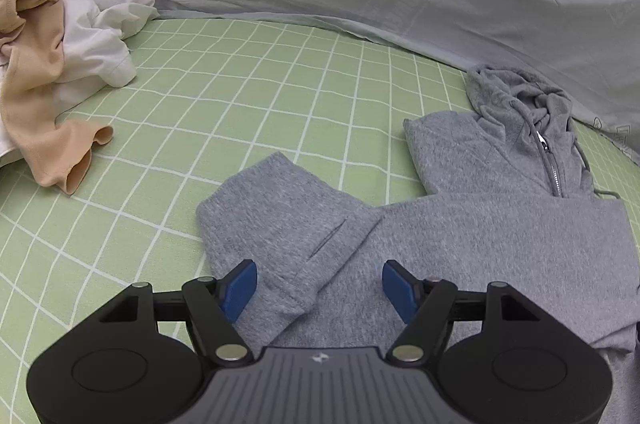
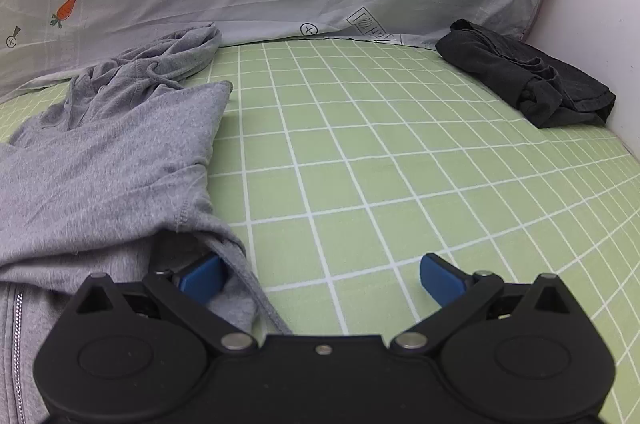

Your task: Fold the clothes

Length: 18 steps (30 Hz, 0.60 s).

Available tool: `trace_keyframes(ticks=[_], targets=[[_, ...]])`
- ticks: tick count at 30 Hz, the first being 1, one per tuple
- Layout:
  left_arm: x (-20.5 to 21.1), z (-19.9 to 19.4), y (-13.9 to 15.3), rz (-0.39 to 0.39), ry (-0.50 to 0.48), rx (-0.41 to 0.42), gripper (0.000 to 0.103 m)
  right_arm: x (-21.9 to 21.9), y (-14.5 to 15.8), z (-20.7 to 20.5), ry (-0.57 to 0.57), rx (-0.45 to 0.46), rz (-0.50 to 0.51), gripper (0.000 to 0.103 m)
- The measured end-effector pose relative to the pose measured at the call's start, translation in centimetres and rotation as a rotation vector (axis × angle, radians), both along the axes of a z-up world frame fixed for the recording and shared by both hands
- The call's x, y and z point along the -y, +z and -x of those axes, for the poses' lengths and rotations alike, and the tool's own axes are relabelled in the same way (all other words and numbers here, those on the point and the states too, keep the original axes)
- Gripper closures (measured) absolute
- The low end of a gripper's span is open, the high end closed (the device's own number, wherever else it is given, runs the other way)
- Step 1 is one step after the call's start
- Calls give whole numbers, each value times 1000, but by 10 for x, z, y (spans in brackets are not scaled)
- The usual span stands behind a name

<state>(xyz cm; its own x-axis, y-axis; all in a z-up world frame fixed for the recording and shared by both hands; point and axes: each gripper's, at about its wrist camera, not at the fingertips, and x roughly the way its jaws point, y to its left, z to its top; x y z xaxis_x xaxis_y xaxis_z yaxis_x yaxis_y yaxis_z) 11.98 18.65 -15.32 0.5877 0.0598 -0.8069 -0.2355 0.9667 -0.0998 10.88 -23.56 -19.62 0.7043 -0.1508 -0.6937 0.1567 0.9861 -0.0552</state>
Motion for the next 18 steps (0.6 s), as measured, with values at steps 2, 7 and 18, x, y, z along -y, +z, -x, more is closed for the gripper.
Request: trace_keyframes(ticks=[2, 7, 18], targets=[[7, -5, -5, -35, -11, -14, 33, 2, -1, 1, -3, 4, -20, 0], [8, -9, -8, -122, -1, 3, 73, 8, -4, 2, -8, 13, -69, 0], [-1, -5, 36, 119, 76, 127, 94, 8, -5, 5, 0, 45, -65, 0]])
